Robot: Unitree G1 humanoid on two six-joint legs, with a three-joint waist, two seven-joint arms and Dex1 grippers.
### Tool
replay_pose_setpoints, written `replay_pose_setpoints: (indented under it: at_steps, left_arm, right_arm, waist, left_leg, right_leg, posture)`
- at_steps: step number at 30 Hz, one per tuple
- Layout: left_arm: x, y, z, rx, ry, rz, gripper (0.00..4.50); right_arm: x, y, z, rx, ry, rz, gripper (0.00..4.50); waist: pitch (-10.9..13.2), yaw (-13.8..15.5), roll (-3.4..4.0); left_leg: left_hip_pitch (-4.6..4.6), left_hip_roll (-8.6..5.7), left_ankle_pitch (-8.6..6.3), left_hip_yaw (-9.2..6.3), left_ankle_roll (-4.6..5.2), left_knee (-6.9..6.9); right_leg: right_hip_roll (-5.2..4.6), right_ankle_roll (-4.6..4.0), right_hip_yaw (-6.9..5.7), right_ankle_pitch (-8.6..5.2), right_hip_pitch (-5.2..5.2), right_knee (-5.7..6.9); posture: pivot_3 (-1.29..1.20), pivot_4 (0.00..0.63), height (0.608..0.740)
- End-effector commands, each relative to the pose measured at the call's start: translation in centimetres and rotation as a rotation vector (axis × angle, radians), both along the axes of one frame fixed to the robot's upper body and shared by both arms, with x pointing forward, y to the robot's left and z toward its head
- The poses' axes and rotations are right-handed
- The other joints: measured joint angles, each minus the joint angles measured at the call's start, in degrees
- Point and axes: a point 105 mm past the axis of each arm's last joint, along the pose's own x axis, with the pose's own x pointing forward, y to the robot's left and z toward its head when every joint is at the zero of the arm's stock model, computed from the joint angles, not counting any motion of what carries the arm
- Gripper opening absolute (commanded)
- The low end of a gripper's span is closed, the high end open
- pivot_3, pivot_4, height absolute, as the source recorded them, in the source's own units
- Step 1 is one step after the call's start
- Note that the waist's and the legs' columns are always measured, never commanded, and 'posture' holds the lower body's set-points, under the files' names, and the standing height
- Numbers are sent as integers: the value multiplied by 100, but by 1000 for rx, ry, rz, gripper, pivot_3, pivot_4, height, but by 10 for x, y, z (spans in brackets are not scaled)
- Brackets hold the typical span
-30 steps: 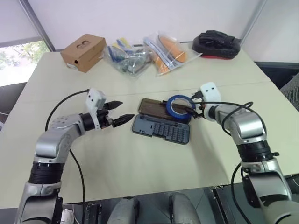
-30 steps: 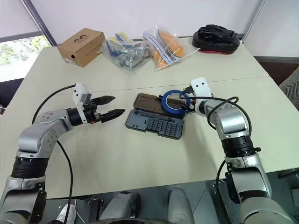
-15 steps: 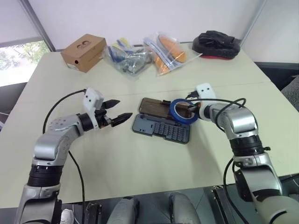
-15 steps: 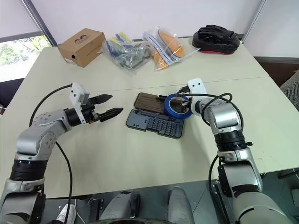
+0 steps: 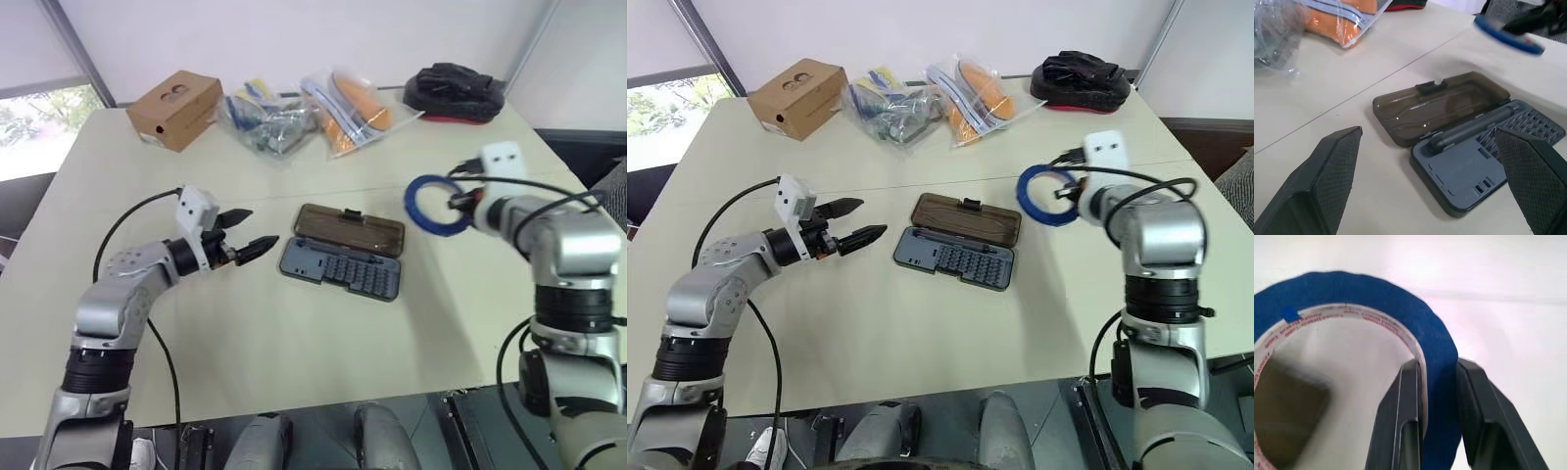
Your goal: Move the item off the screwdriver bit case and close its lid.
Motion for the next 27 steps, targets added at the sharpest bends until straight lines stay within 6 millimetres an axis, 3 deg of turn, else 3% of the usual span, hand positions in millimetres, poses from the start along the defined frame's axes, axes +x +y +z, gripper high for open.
replay_pose_setpoints:
  at_steps: [1, 6, 10, 14, 23, 24, 26, 27]
  left_arm:
    - [-1, -5, 9, 4, -49, -24, 4500]
    - [4, -8, 9, 6, -51, -35, 4500]
    - [5, -9, 8, 11, -52, -41, 4500]
    - [6, -9, 8, 12, -57, -35, 4500]
    - [2, -6, 6, 16, -56, -20, 4500]
    - [2, -5, 6, 16, -56, -19, 4500]
    - [1, -5, 6, 17, -54, -18, 4500]
    - [1, -5, 6, 17, -53, -18, 4500]
  right_arm:
    - [-13, -48, 24, -75, -85, -187, 410]
    - [-33, -137, 10, -222, -64, -544, 410]
    - [-43, -180, -6, -256, -62, -714, 410]
    - [-34, -182, -31, -159, -49, -728, 410]
    - [-24, -175, -60, -27, -17, -720, 410]
    - [-24, -176, -61, -23, -12, -722, 1425]
    - [-24, -175, -61, -27, -11, -716, 2127]
    - [-24, -175, -61, -29, -11, -714, 2686]
  waist:
    - [0, 1, 0]
    - [0, 9, 0]
    - [-1, -28, 2]
    - [-1, -111, 4]
    - [-1, -168, 4]
    - [-1, -159, 4]
    - [-1, -155, 4]
    - [-1, -157, 4]
  left_leg:
    - [0, 0, 0, 1, 0, 0]
    - [1, -9, 0, 23, 1, 2]
    - [4, -5, 1, 37, 1, -1]
    - [10, 3, 1, 53, 1, -9]
    - [9, 4, 1, 55, 2, -6]
    - [9, 5, 1, 54, 2, -5]
    - [8, 4, 0, 53, 2, -5]
    - [8, 4, 1, 53, 2, -4]
  right_leg:
    - [0, 0, 1, 0, 0, 0]
    - [-4, 0, 3, 0, 4, 0]
    - [-2, 0, 9, 0, 1, 2]
    - [0, 0, 14, 0, 0, 2]
    - [0, 1, 17, 0, 0, 1]
    - [0, 1, 17, 0, 0, 1]
    - [-1, 1, 17, 0, 0, 1]
    - [-1, 1, 17, 0, 0, 1]
  posture:
    - [0, 150, 740]
    - [0, 150, 740]
    - [0, 150, 740]
    - [0, 150, 740]
    - [0, 150, 740]
    - [0, 150, 740]
    - [0, 150, 740]
    - [0, 150, 740]
